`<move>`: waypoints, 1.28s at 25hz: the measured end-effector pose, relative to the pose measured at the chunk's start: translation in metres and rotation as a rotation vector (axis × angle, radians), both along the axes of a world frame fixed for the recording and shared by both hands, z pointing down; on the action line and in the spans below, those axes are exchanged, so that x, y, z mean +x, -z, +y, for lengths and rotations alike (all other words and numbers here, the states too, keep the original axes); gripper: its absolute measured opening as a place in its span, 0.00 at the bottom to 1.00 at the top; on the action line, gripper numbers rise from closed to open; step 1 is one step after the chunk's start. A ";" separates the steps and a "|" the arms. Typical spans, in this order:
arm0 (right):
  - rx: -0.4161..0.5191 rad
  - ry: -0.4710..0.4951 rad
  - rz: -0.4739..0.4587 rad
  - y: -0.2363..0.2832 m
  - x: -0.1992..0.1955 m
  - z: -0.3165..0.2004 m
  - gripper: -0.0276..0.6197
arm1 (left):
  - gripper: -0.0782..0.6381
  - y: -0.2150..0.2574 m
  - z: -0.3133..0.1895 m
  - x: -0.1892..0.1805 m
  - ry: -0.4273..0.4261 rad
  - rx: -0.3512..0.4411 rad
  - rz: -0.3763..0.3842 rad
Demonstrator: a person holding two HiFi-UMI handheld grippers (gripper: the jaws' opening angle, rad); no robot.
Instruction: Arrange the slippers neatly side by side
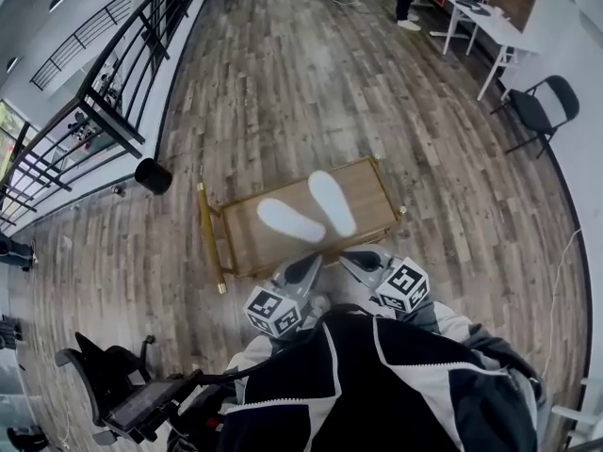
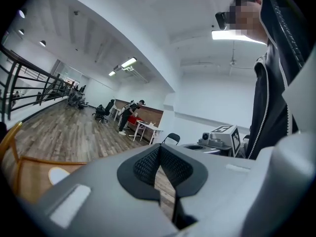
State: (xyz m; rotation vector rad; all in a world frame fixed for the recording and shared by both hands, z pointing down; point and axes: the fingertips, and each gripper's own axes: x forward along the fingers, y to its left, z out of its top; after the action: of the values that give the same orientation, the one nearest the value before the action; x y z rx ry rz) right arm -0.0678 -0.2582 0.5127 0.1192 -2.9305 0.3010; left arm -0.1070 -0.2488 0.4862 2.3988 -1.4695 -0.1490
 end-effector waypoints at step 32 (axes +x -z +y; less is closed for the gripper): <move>-0.024 0.188 0.030 -0.001 -0.074 -0.097 0.05 | 0.13 -0.021 -0.078 -0.078 0.222 -0.024 0.042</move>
State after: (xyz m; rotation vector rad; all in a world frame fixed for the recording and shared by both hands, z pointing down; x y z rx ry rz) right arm -0.1422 -0.3552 0.5137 -0.1526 -2.8797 0.3020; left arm -0.1854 -0.3272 0.5070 2.1948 -1.7039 -0.2298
